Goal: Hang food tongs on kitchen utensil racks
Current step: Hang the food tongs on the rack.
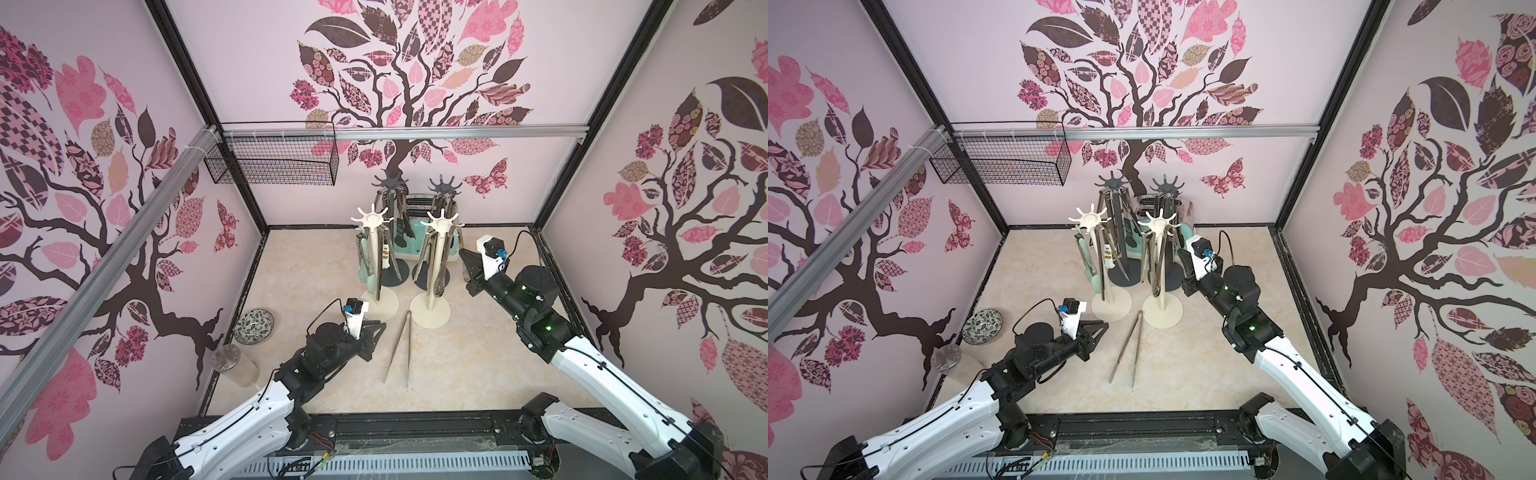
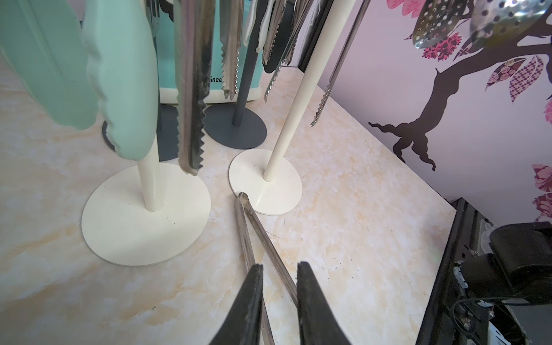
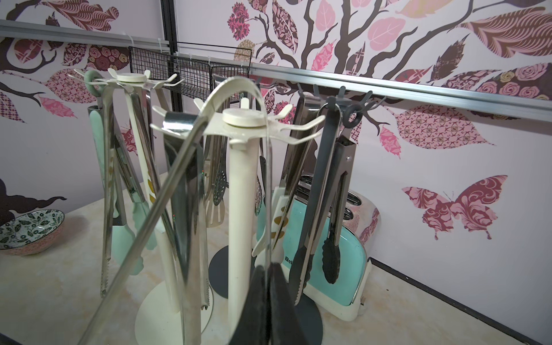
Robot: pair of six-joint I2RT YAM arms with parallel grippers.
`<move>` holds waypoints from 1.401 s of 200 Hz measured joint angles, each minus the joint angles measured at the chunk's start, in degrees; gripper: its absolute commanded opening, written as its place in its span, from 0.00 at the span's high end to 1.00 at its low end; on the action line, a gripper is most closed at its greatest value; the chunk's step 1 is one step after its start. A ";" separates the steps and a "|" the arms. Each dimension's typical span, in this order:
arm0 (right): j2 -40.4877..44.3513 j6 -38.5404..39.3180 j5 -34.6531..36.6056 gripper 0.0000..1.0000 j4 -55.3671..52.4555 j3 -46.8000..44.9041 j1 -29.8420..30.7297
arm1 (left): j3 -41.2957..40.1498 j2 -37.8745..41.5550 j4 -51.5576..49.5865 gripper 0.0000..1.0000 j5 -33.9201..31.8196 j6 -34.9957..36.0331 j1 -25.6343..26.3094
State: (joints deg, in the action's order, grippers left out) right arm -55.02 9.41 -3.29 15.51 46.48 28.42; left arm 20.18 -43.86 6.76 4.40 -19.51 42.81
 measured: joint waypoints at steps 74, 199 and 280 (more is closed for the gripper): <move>0.00 -0.33 0.00 1.00 0.22 -1.97 -0.02 | -0.02 0.00 0.00 0.77 0.00 0.00 -0.02; 0.02 -1.49 0.09 0.98 3.72 -4.48 -0.02 | -0.07 0.00 0.00 0.76 0.09 0.00 0.00; -1.07 -1.92 0.90 0.91 4.92 -4.87 -0.04 | -0.04 0.00 0.00 0.76 0.26 0.00 -0.02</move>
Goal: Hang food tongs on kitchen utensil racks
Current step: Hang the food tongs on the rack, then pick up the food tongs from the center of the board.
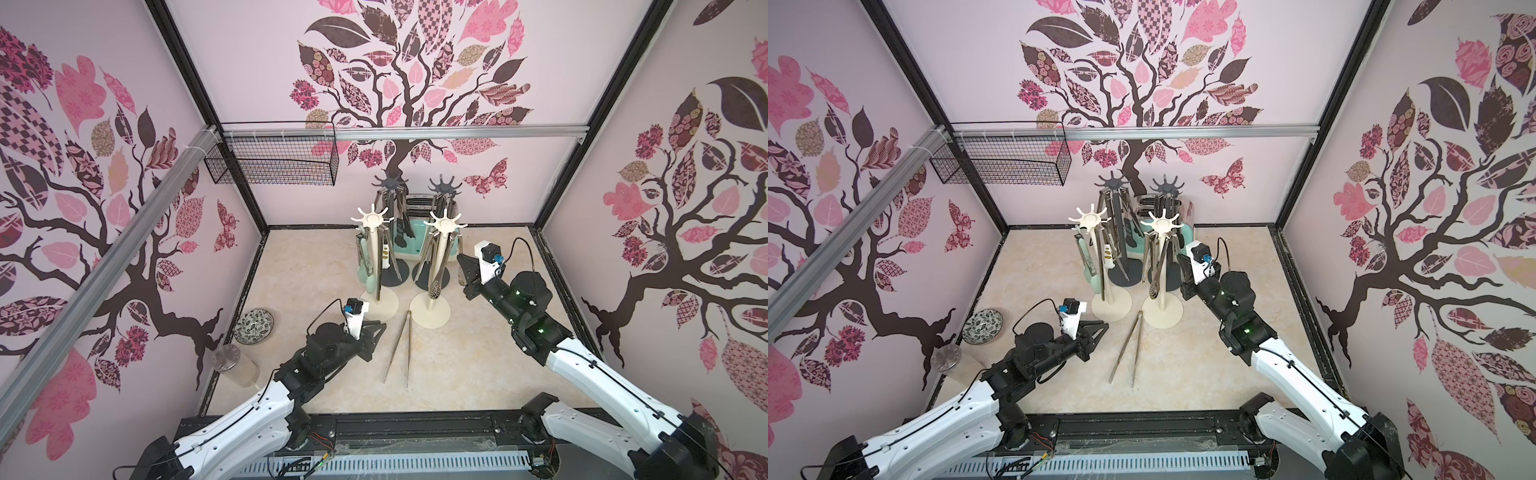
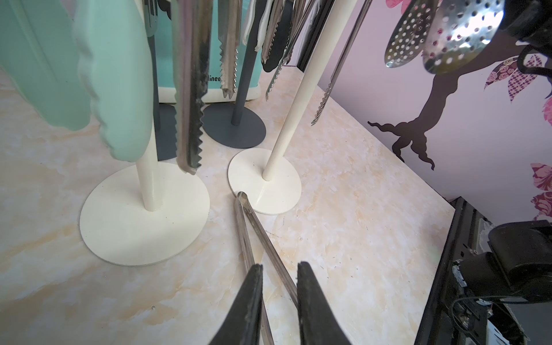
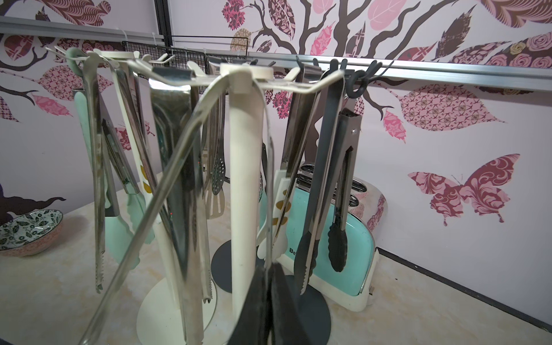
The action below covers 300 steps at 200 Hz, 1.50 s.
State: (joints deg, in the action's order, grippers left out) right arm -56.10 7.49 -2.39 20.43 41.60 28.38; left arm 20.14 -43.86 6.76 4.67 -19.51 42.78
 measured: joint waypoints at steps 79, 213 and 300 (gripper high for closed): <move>-0.87 0.00 1.14 0.84 -2.58 -1.03 -0.02 | 0.00 0.00 -0.02 0.76 0.20 0.00 0.00; 2.82 -1.31 4.11 0.56 -3.15 -3.91 -0.02 | 0.00 -0.13 -3.43 0.76 3.65 0.22 0.39; 11.58 -6.93 7.23 0.52 -6.60 -12.20 -0.02 | 5.90 -6.54 -9.44 0.76 2.05 2.60 7.32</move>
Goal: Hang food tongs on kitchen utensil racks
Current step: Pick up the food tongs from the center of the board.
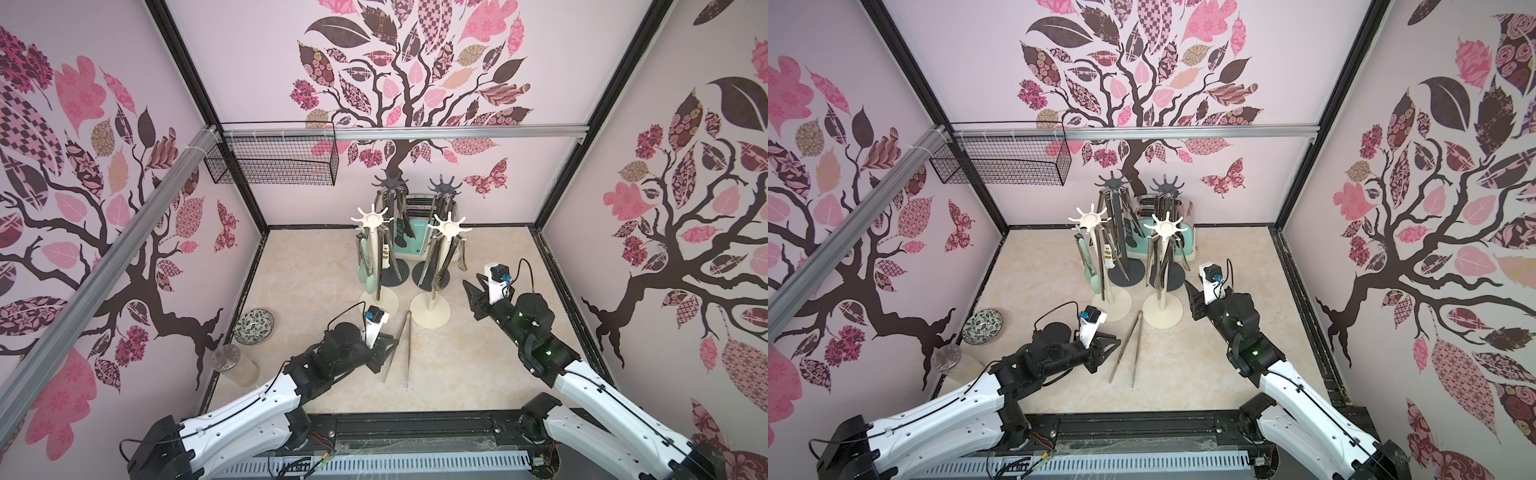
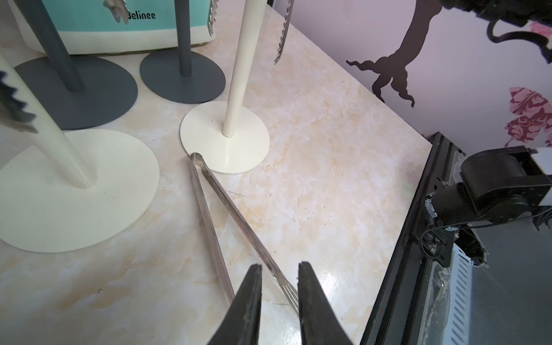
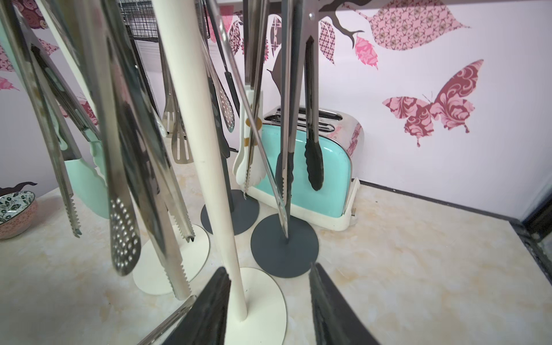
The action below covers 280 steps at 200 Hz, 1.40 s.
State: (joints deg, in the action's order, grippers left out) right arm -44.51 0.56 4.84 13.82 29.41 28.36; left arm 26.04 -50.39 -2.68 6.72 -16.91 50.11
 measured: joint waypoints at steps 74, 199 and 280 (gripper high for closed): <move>3.78 -8.35 5.88 0.51 -10.60 -3.15 0.00 | 8.85 -11.74 -11.26 0.77 -1.03 -0.04 0.09; 0.74 -12.37 8.57 0.50 -16.13 -3.15 0.00 | 24.46 -36.30 -29.57 0.81 -1.14 -4.22 0.44; 0.15 -12.35 8.41 0.49 -15.87 -3.67 0.00 | 27.04 -41.13 -29.55 0.81 -5.62 -5.60 0.46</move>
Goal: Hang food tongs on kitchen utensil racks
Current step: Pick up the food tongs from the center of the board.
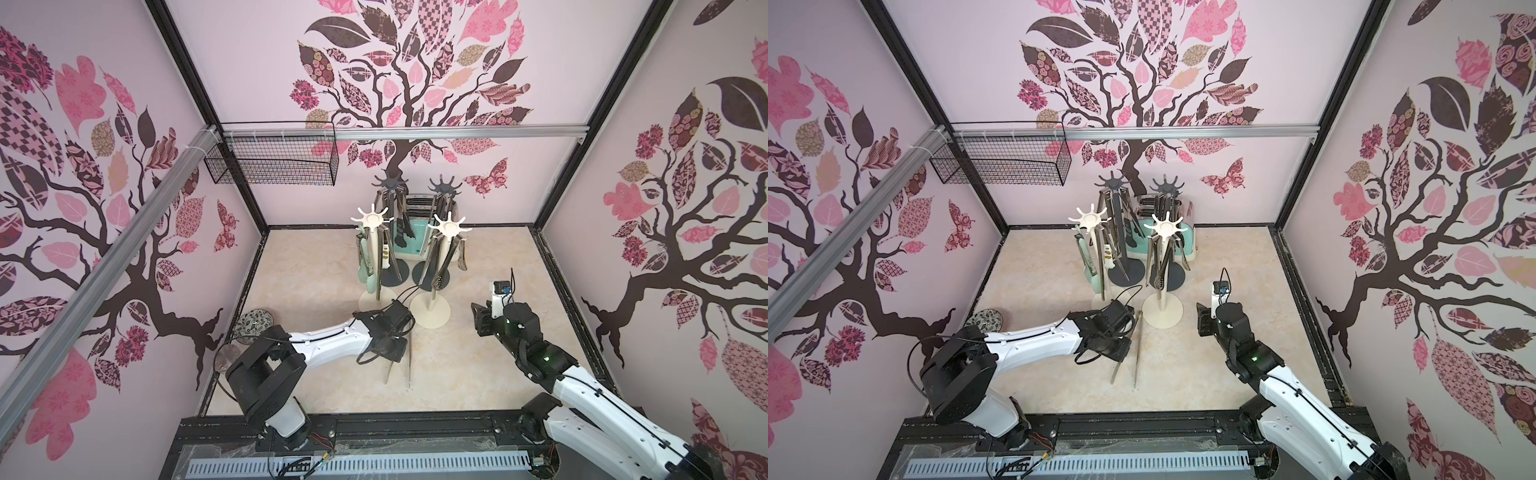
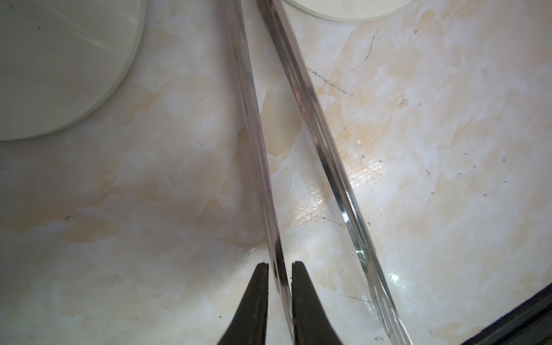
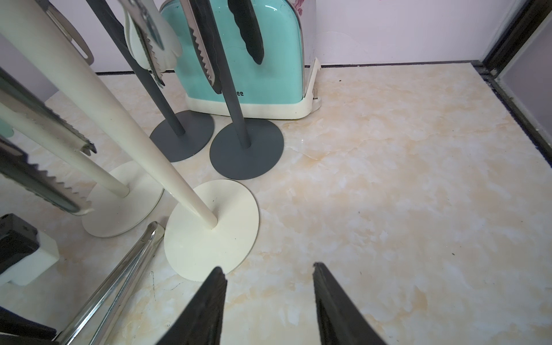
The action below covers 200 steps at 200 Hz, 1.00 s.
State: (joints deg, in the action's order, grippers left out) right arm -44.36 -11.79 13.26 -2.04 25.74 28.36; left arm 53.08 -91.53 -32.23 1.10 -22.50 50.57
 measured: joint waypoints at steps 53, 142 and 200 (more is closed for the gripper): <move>-0.50 0.09 -0.04 0.49 0.15 -0.22 0.00 | 0.63 -2.93 0.04 0.82 -1.05 -0.22 0.11; -0.50 0.17 -0.07 0.48 0.76 -0.33 0.00 | 2.49 -6.54 -0.13 0.85 -5.38 -1.75 2.10; -0.48 0.17 -0.09 0.48 0.76 -0.33 0.00 | 2.73 -6.78 -1.60 0.97 -9.46 -4.55 2.82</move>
State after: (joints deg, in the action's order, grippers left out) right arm -44.84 -11.62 13.17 -1.28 25.41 28.36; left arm 55.81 -98.30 -33.82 -8.36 -27.05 53.39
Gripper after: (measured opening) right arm 0.516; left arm 0.097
